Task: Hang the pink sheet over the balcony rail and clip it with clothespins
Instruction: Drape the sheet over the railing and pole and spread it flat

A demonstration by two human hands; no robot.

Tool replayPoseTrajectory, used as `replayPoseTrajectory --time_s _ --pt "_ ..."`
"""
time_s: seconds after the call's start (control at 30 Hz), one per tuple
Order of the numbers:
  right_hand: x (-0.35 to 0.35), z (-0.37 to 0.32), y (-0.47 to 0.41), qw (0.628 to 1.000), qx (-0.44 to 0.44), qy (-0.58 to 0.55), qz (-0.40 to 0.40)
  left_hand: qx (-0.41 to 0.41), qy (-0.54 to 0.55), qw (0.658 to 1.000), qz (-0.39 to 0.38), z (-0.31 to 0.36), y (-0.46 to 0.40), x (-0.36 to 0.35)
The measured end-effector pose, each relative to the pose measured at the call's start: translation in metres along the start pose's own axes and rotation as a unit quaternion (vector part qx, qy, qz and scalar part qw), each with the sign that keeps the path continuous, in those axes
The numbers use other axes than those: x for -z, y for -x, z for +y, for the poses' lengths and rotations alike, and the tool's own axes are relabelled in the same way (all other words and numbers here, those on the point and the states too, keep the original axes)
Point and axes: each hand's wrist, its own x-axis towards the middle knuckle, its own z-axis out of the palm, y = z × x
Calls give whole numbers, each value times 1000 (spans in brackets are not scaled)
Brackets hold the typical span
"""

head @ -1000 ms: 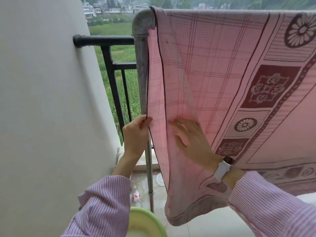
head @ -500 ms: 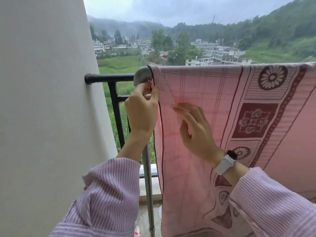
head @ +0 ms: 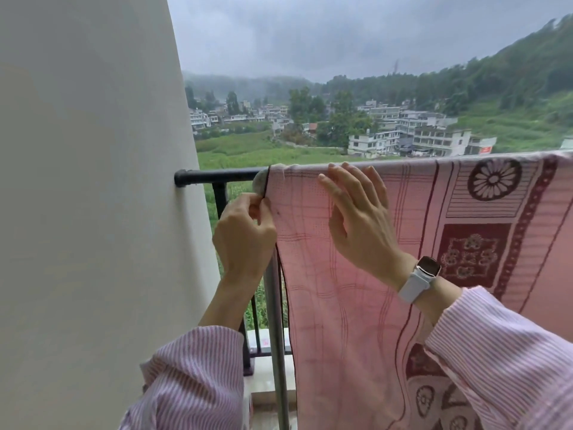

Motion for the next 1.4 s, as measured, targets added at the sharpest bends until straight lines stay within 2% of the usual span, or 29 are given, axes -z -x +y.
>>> replayPoseTrajectory --time_s 0.13,0.3,0.5,0.6,0.67,0.73,0.83,0.9,0.97,1.03,1.17,1.3,1.4 --pt "1 3 0 1000 4 11 -22 11 59 998 -2 14 -12 -6" --pt "0 4 -8 999 15 8 -27 -12 22 1000 4 24 -25 -14" --pt "-1 4 -9 1000 17 -3 -24 -9 -2 998 62 5 -32 -2" --pt "2 9 -6 999 20 7 -24 -5 1 998 58 -3 -36 -2" --pt "4 16 1 999 20 21 -32 -35 15 999 38 -6 -34 -5" --pt "8 21 5 999 11 33 -38 -84 -18 996 2 -4 -31 -8" --pt "16 29 5 998 -5 41 -40 -254 -129 956 -71 3 -30 -19" --pt "21 34 1 999 -9 39 -37 -293 -115 941 -123 9 -36 -25" --pt "25 37 -5 998 -21 41 -35 -242 -18 958 -153 14 -45 -23" --pt "26 38 -10 998 -38 43 -41 -138 110 966 -188 14 -57 -17" --pt "25 37 -17 995 -56 49 -61 26 253 937 -240 -3 -62 -7" --pt "22 32 -18 995 -73 36 -56 50 316 936 -146 -4 -50 -9" --pt "22 27 -19 995 -78 22 -56 98 345 931 -69 2 -48 -13"
